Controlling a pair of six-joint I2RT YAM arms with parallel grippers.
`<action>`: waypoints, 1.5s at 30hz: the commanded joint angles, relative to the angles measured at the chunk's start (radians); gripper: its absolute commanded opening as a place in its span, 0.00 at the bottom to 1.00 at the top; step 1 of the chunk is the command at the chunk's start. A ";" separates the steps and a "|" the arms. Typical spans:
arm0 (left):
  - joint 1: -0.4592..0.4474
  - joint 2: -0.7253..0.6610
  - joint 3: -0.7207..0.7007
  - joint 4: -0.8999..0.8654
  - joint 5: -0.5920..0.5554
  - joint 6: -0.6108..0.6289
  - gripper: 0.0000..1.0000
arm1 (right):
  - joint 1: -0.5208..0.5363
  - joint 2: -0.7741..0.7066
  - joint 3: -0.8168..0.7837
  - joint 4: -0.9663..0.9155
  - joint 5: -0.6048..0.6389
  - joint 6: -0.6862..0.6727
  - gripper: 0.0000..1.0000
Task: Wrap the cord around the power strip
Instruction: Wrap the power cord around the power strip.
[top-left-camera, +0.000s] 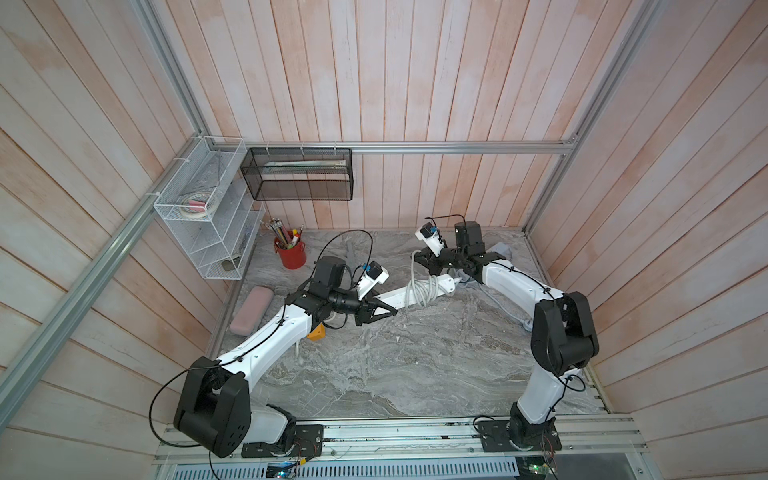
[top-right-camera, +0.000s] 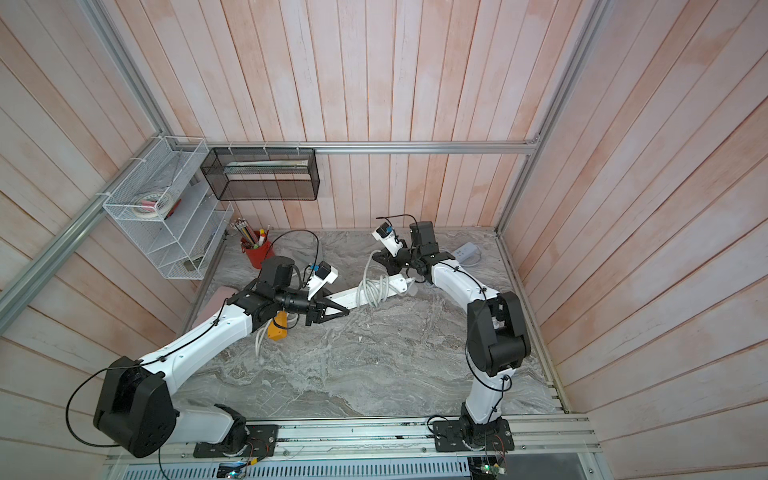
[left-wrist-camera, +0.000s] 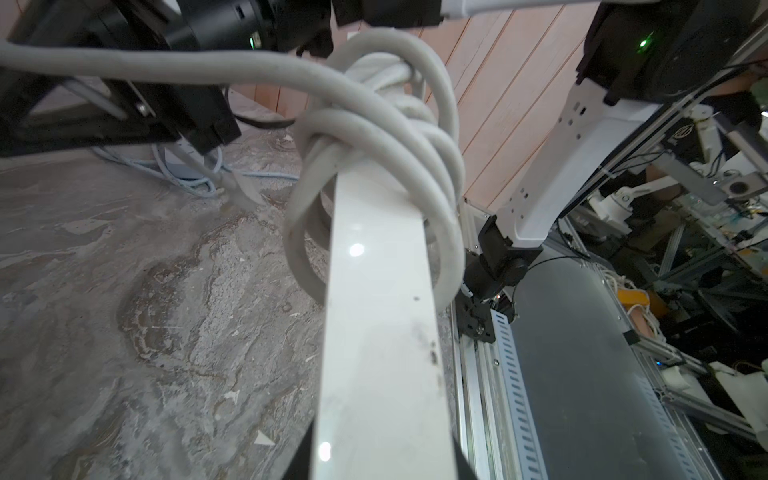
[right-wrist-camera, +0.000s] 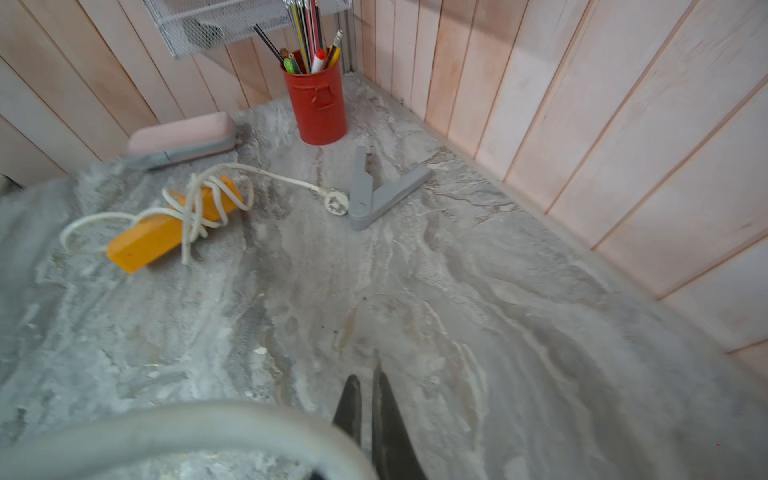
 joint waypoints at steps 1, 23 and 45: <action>-0.004 -0.048 -0.053 0.571 0.145 -0.257 0.00 | -0.022 -0.009 -0.102 0.298 -0.060 0.311 0.08; -0.093 0.044 -0.318 0.713 -1.039 -0.418 0.00 | 0.191 -0.086 -0.387 0.197 0.447 0.696 0.05; -0.144 0.186 -0.341 0.657 -1.141 -0.539 0.00 | 0.358 0.009 -0.289 -0.202 0.862 0.562 0.29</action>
